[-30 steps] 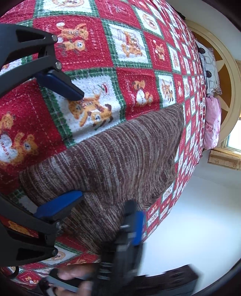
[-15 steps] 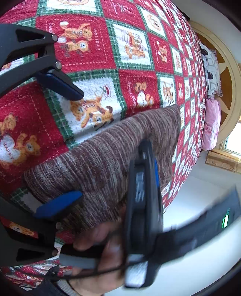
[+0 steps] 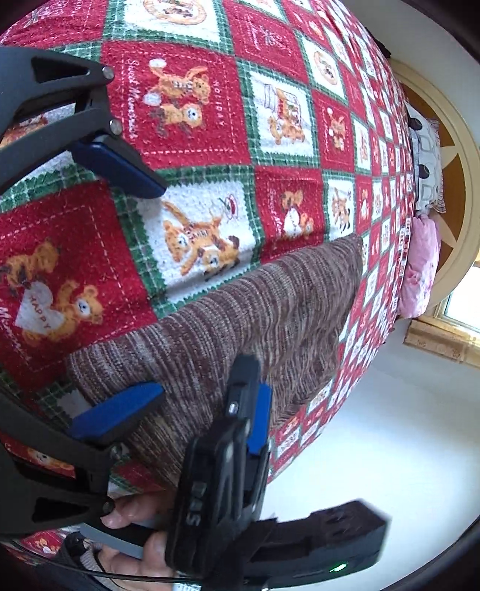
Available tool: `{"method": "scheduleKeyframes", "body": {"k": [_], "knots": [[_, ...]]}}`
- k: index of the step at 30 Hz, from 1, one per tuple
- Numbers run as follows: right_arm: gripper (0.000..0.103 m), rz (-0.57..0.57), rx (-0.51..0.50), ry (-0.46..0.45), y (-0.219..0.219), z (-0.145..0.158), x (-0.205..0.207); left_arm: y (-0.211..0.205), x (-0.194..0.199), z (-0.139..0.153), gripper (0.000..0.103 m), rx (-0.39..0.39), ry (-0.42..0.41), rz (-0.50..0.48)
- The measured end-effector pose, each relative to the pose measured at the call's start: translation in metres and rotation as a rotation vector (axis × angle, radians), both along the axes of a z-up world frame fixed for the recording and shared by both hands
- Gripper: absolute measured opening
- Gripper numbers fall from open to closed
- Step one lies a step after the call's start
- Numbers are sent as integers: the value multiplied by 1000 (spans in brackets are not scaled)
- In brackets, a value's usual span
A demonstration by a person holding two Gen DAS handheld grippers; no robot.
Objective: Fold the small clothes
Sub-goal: 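Grasp the end of the folded brown sweater with both grippers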
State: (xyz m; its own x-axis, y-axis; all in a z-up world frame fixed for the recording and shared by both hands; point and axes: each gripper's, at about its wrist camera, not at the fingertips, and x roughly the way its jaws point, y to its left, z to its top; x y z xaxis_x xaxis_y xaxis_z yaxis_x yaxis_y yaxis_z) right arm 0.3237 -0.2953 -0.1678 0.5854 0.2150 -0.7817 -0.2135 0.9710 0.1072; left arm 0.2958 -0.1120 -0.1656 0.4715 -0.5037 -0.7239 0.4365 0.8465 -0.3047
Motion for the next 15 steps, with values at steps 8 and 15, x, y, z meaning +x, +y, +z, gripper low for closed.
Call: {"method": "scheduleKeyframes", "body": {"k": [8,15], "knots": [[54,-154,27,-31,-83,12,-5,-4,16,9,102,-14,32,30],[54,-211,74,-22,-122,11,18,-30,32,12,102,64,16,12]]}}
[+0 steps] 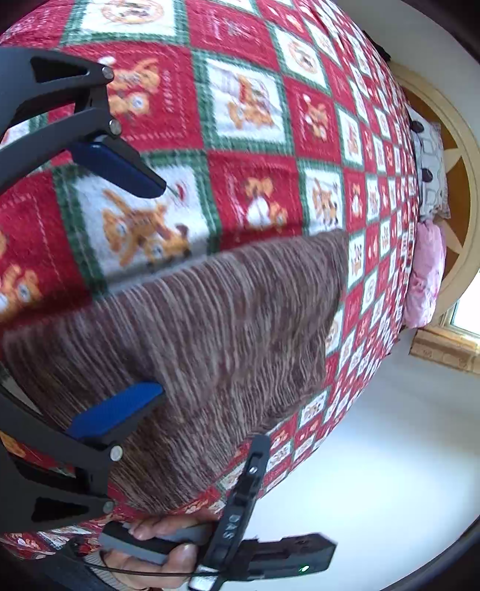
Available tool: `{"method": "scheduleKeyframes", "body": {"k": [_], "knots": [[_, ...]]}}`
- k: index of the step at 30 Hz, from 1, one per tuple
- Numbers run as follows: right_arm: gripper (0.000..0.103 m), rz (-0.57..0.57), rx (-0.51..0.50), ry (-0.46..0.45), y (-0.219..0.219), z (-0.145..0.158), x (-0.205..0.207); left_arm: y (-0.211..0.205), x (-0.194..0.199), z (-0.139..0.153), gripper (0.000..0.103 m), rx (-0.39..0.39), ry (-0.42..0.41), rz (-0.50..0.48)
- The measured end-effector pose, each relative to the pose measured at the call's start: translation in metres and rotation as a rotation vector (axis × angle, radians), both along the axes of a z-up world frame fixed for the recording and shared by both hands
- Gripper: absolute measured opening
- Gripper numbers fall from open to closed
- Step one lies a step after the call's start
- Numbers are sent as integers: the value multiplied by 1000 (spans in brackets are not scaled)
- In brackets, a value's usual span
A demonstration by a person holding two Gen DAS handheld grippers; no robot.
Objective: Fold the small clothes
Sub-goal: 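Grasp the end of the folded brown sweater with both grippers, then lift the sweater end with both grippers and fold it over onto the stack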
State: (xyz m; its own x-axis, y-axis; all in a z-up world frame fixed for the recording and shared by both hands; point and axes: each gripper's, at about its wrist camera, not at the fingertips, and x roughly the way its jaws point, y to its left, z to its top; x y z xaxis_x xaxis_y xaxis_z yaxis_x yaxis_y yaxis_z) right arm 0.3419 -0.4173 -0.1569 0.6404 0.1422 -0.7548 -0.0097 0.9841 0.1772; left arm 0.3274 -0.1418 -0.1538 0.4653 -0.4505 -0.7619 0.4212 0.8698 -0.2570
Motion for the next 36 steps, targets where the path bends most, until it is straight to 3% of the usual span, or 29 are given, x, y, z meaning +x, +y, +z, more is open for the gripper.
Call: {"method": "scheduleKeyframes", "body": {"k": [4,9,16,23,25,27,35,36], "knots": [[59,-27,65,27,-19,-6,20,-12,1,-4,103,37,-7,-24],[59,-53,126,77,-41,-20,45,-10,10,-11,103,-4,25,-29],[59,-37,223,112,-49,-37,69,-15,9,-12,103,0,18,-51],[60,-17,269,84,-48,-42,75,-14,11,-11,103,-32,24,-71],[50,-1,274,95,-46,-43,76,-15,10,-10,96,-50,24,-93],[44,14,305,105,-45,-44,79,-17,10,-10,80,-89,48,-124],[45,0,328,118,-37,-49,86,-16,19,-17,78,-157,123,-132],[38,8,328,120,-36,-48,85,-16,18,-16,72,-155,117,-132]]}}
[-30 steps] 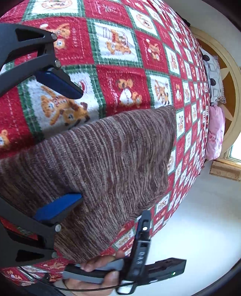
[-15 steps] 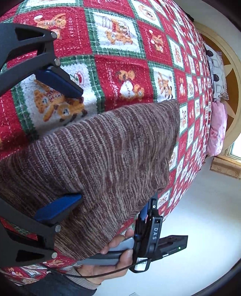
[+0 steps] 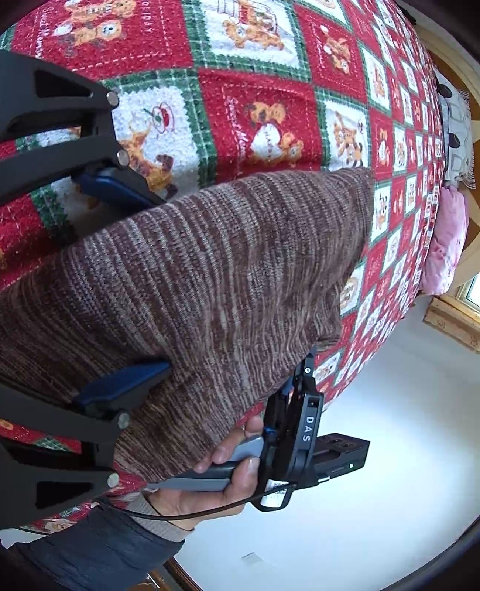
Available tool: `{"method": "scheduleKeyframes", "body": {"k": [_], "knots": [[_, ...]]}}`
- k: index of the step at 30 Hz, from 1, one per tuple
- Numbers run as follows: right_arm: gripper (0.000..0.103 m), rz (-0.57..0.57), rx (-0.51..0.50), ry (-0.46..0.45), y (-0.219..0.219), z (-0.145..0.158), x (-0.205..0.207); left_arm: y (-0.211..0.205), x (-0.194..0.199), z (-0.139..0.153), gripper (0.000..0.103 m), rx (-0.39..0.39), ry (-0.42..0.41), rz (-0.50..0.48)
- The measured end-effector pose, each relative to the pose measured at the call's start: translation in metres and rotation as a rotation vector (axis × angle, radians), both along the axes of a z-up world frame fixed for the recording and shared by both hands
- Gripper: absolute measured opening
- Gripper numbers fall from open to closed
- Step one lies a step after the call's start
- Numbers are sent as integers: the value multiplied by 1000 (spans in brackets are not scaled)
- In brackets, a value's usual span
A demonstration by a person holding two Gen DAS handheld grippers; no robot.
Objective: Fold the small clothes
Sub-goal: 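Lift the sweater end with both grippers and fold it over onto the stack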
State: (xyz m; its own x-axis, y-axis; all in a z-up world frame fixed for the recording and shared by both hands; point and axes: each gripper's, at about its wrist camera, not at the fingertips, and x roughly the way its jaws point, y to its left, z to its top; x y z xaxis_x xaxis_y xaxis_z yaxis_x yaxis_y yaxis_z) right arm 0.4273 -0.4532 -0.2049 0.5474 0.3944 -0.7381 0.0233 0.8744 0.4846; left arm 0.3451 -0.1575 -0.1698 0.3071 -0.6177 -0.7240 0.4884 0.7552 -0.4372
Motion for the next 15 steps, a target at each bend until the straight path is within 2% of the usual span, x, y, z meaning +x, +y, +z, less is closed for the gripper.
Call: {"method": "scheduleKeyframes", "body": {"k": [1,3,6,11,15], "knots": [[26,14,18,2,2,0,0,0,-2,1,68,-1,-9,0],[24,9,7,-3,7,3,-3,2,-6,6,51,-3,-38,1],[22,-13,2,-28,11,12,-10,6,-11,13,37,-2,-59,10],[21,-2,-4,-107,26,43,-28,14,-26,28,34,13,-88,13],[21,8,-11,-137,43,60,-39,23,-38,42,34,26,-131,24]]}}
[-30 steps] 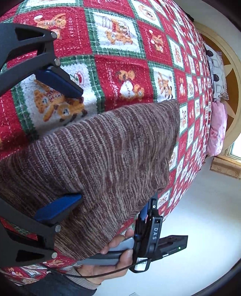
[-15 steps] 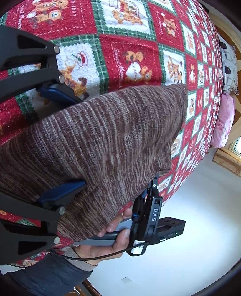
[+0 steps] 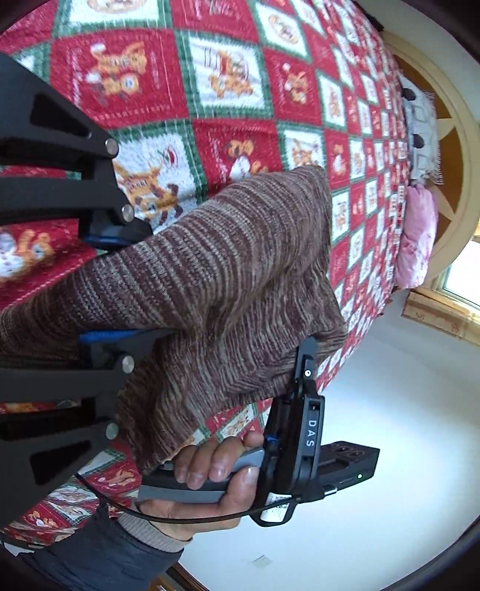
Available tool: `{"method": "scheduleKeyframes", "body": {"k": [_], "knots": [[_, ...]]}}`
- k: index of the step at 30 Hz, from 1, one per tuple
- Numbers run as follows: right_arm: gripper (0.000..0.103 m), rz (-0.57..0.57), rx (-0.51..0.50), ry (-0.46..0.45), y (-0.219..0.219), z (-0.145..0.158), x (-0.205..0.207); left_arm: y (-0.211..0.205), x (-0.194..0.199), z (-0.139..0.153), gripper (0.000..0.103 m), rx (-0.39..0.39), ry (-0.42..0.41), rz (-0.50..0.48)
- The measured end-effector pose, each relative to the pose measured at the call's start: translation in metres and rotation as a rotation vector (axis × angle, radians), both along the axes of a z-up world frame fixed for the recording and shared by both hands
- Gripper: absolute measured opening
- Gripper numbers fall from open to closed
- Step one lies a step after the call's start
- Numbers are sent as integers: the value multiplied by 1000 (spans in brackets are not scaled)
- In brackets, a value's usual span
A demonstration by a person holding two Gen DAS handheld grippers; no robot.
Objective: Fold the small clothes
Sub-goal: 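Lift the sweater end with both grippers and fold it over onto the stack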
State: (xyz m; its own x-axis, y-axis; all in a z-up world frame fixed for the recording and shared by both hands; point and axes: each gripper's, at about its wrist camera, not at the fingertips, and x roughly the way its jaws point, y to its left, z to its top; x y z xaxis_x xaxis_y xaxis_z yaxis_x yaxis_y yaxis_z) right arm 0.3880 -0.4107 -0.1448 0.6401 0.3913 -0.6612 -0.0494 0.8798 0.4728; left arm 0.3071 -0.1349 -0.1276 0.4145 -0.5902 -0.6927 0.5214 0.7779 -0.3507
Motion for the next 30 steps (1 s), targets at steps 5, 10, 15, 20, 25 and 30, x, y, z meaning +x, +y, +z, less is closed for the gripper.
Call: {"method": "scheduleKeyframes", "body": {"k": [5,10,15,20,25,30], "knots": [[21,21,28,-23,23,15,-11,25,-18,13,34,-7,-20,28],[21,69,45,-37,54,24,-22,52,-30,18,34,15,-34,67],[21,124,63,-49,91,31,-35,83,-45,24,34,26,-50,98],[21,180,69,-63,133,38,-43,115,-56,28,34,35,-56,150],[21,233,78,-68,173,40,-45,147,-66,29,34,52,-57,199],[21,274,89,-62,211,37,-42,176,-78,31,34,68,-70,244]]}}
